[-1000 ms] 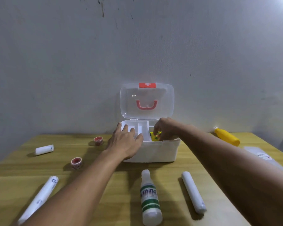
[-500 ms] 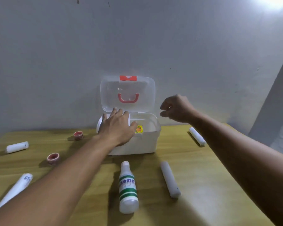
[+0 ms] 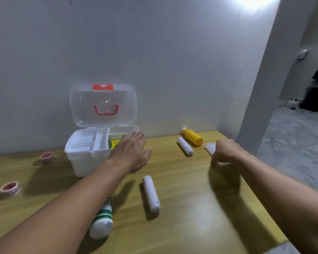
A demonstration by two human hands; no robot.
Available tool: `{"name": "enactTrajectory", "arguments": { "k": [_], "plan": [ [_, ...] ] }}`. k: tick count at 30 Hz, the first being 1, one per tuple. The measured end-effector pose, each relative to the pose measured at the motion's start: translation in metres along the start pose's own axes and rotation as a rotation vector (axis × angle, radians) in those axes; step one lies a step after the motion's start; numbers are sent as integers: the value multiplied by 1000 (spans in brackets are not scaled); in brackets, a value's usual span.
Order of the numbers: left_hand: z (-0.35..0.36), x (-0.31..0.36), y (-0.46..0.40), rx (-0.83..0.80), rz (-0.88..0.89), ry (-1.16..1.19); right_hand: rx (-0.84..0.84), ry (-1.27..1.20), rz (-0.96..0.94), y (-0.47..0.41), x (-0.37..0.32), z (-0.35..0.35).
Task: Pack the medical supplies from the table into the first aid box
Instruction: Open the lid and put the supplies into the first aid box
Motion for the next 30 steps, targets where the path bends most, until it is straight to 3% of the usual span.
{"name": "enactTrajectory", "arguments": {
  "k": [9,16,21,30],
  "plan": [
    [-5,-2,-1,5,0,60,116,-12,-98,8,-21,-30],
    [-35,-72,-7,40,-188,119,191,-4,-470,10,-121,-75],
    [-35,-130,-7,20,-336,70,137,77,-784,13,-209,-72],
    [-13,-150,-3,-56,-370,-16,40,90,-898,-9,-299,-31]
  ]
}}
Point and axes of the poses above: each hand's wrist, its own y-axis away from the middle knuckle, its own z-axis out of the palm, x = y × z, the point moved 7 cm from there along -y, towards the middle knuckle, and after that the axes turned 14 degrees about -z, right-handed, at the moved point
